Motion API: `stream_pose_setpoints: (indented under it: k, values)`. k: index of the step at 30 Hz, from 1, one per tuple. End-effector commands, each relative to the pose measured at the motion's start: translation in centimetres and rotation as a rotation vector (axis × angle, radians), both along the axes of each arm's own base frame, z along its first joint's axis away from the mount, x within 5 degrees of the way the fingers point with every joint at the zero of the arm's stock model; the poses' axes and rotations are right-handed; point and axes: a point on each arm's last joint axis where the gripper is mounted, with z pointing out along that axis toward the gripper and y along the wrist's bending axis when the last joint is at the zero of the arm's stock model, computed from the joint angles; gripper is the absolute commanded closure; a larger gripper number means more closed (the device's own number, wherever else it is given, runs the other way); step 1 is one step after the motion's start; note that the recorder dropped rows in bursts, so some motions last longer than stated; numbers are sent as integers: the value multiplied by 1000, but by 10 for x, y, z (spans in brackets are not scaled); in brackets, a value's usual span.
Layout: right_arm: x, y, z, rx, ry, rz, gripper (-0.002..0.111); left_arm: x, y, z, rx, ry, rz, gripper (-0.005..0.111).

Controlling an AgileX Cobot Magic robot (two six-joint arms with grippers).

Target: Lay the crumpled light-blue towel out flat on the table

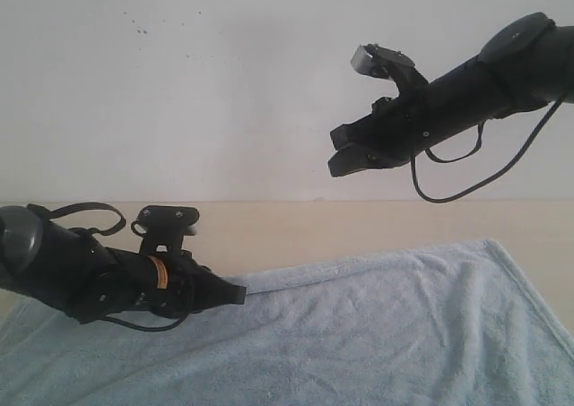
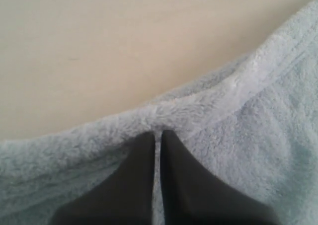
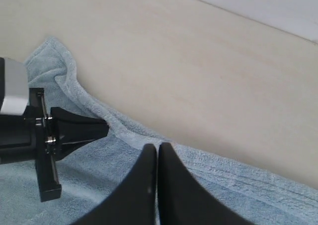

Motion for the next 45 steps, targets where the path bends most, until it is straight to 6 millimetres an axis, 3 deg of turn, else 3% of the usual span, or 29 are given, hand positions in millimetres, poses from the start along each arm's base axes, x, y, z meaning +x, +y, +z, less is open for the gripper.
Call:
stream_pose_setpoints:
  k: [1, 11, 18, 24, 29, 34, 42, 45]
  values:
    - [-2, 0, 6, 21, -9, 9, 108, 12, -7, -8, -2, 1, 3, 103]
    - [-3, 3, 9, 55, -9, 18, 108, 50, 11, 14, 48, -91, 25, 103]
    - [-4, 4, 11, 82, 1, 20, 108, 80, 29, 46, 88, -172, 63, 103]
    - [-7, -1, 12, -5, -15, 31, 108, 76, 57, 67, 165, -77, 157, 103]
    - [-19, -23, -7, -211, 44, -11, 108, 56, 77, 74, 170, -60, 185, 103]
    - [-40, -59, -11, -217, 77, -117, 108, 23, 97, 85, 172, -50, 208, 103]
    - [-94, -107, -45, -259, 189, -235, 108, -42, 112, 97, 179, -19, 214, 103]
    - [-124, -120, -70, -310, 197, -316, 108, -81, 120, 99, 185, 12, 226, 103]
